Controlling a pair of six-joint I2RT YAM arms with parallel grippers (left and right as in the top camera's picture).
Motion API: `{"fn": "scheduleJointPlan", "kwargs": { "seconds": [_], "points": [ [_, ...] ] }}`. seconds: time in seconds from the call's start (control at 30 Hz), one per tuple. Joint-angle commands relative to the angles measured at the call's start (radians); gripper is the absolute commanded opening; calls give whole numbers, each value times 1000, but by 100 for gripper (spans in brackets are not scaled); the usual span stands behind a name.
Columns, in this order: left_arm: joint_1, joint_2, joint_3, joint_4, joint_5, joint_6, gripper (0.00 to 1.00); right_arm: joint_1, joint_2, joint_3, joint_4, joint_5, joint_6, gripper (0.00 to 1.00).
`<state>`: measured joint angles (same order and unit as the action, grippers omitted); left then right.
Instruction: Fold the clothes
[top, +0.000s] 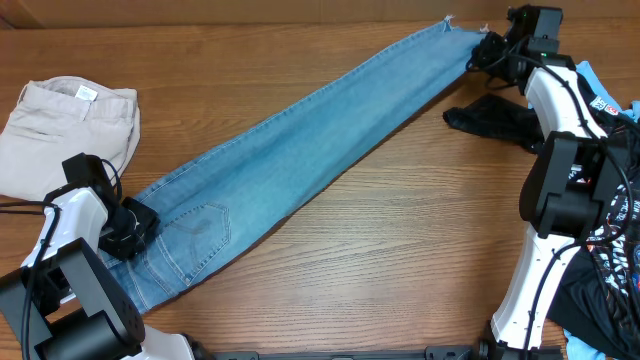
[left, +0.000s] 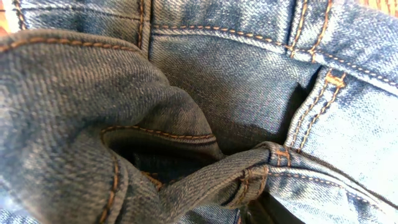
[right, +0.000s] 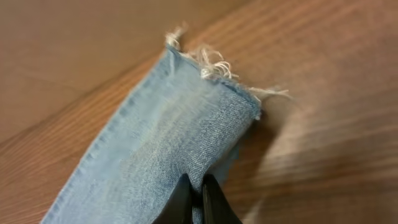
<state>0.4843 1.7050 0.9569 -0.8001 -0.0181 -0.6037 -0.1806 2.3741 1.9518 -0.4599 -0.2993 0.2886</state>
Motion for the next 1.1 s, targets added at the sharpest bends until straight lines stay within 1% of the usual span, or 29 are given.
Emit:
{"fn": "scheduleJointPlan", "kwargs": {
  "seconds": [0.0,0.33,0.4,0.43,0.47,0.5,0.53,0.57,0.67,0.77,0.83,0.93,1.07],
  "points": [
    [13,40,-31,-7,-85,-32,44,-56,-2,20,26,97,18,4],
    [13,40,-31,-11,-86,-32,43,-29,7,16,101,97,18,6],
    [13,40,-31,-11,-86,-32,43,-22,8,16,115,97,18,10],
    [13,40,-31,-11,-86,-32,43,-18,8,16,117,97,14,18],
    [13,40,-31,-11,-86,-32,44,-15,9,16,114,97,12,35],
    [13,40,-31,-11,-86,-32,44,-13,10,16,106,97,10,55],
    [13,40,-31,-11,-85,-32,45,-11,10,16,96,97,-2,70],
    [13,40,-30,-11,-85,-32,45,-10,10,16,84,100,-8,78],
    [13,40,-25,-15,-77,-20,45,-11,10,16,21,108,-8,80],
    [13,40,6,-37,-47,30,46,-23,10,16,-77,108,-8,90],
    [13,39,59,-85,-38,59,47,-32,10,19,-169,107,-12,100],
    [12,30,163,-171,-24,93,49,-45,-8,34,-278,108,-46,100],
    [1,-7,295,-243,73,150,53,-51,-81,42,-321,107,-113,100]
  ]
}}
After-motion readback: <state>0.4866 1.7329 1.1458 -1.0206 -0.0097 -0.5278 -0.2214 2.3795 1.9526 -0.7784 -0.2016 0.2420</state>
